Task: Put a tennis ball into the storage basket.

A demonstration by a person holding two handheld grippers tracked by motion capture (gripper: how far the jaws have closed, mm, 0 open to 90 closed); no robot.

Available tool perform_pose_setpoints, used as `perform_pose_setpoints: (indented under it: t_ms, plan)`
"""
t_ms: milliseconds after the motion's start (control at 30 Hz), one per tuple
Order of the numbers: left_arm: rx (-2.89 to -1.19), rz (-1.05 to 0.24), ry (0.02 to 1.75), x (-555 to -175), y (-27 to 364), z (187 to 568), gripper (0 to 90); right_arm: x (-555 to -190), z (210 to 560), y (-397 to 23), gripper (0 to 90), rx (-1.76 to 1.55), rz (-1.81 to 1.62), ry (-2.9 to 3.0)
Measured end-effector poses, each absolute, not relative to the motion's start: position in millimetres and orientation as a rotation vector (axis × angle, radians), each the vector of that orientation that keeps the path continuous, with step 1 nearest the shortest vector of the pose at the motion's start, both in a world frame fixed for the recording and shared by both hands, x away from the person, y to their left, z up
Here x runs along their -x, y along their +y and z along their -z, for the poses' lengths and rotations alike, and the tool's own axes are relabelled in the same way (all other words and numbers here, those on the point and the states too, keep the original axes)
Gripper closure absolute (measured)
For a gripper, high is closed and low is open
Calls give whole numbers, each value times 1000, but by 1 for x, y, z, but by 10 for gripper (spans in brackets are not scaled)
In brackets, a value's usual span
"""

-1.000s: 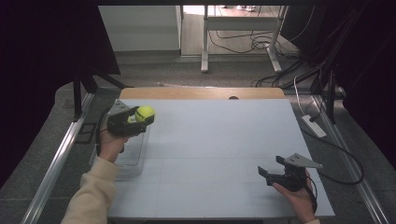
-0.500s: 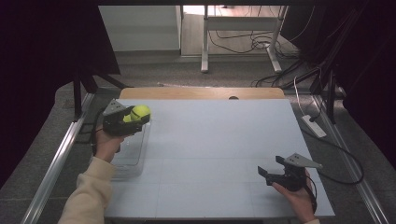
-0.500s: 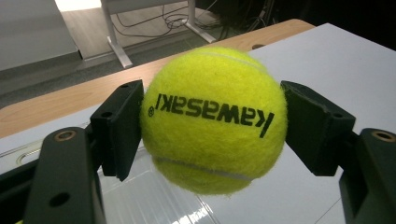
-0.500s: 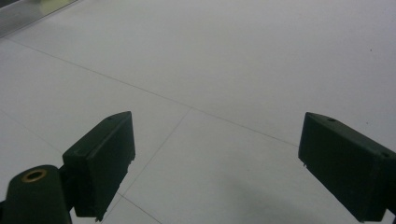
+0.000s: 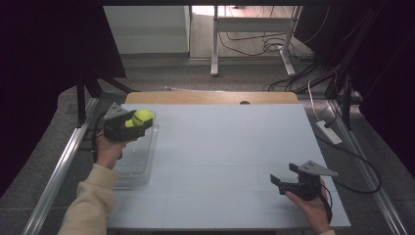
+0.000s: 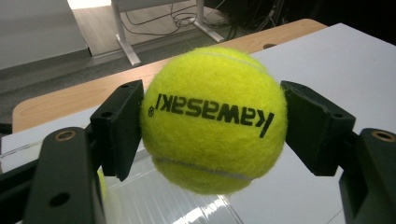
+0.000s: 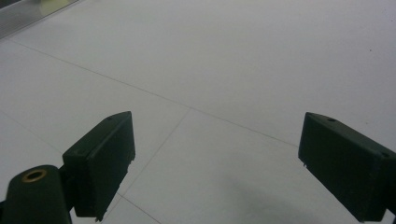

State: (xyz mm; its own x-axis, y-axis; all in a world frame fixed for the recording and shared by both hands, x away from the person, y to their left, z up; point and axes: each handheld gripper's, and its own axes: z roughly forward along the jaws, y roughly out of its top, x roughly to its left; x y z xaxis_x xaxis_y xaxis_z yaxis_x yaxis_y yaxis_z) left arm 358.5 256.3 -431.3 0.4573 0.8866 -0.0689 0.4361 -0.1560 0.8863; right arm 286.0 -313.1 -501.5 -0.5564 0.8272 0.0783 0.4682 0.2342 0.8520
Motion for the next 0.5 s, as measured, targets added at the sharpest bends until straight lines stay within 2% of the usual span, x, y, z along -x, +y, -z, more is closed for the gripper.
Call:
perform_pose_setpoints:
  t_ms: [500]
  plan:
    - [-1762,-627,1188,-361,273,435,267,-286,502,-313,109,-1192,-1250,2125]
